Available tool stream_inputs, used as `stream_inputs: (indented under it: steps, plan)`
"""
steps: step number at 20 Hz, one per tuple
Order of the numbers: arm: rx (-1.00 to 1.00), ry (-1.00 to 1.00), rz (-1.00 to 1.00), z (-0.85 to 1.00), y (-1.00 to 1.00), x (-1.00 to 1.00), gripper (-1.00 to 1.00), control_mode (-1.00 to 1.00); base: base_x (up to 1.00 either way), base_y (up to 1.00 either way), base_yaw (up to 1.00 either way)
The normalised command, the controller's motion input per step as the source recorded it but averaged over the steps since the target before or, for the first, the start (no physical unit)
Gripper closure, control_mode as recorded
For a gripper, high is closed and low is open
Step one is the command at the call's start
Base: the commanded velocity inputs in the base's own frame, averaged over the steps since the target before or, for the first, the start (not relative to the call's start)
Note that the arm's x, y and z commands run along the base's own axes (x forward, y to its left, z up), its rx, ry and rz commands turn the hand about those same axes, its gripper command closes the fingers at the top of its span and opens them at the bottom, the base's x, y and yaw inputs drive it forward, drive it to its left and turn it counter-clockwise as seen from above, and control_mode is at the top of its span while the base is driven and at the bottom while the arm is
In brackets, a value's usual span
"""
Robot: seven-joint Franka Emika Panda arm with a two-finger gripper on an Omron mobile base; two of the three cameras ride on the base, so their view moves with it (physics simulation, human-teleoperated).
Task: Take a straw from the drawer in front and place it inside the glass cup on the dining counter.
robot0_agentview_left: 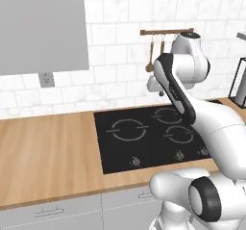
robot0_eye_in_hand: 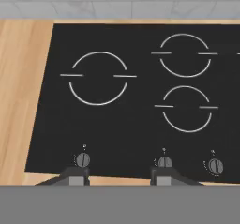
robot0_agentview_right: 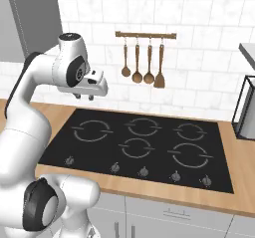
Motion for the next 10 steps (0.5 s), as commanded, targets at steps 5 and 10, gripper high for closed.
stream_inputs:
  steps: [5, 10]
  plan:
    - [0.00, 0.00, 0.00, 0.00, 0.00, -0.01, -1.00, 1.00, -0.47, 0.05, 0.00]
    - [0.00, 0.00, 0.00, 0.00, 0.00, 0.00, -1.00, 1.00, -0.80, 0.50, -0.20]
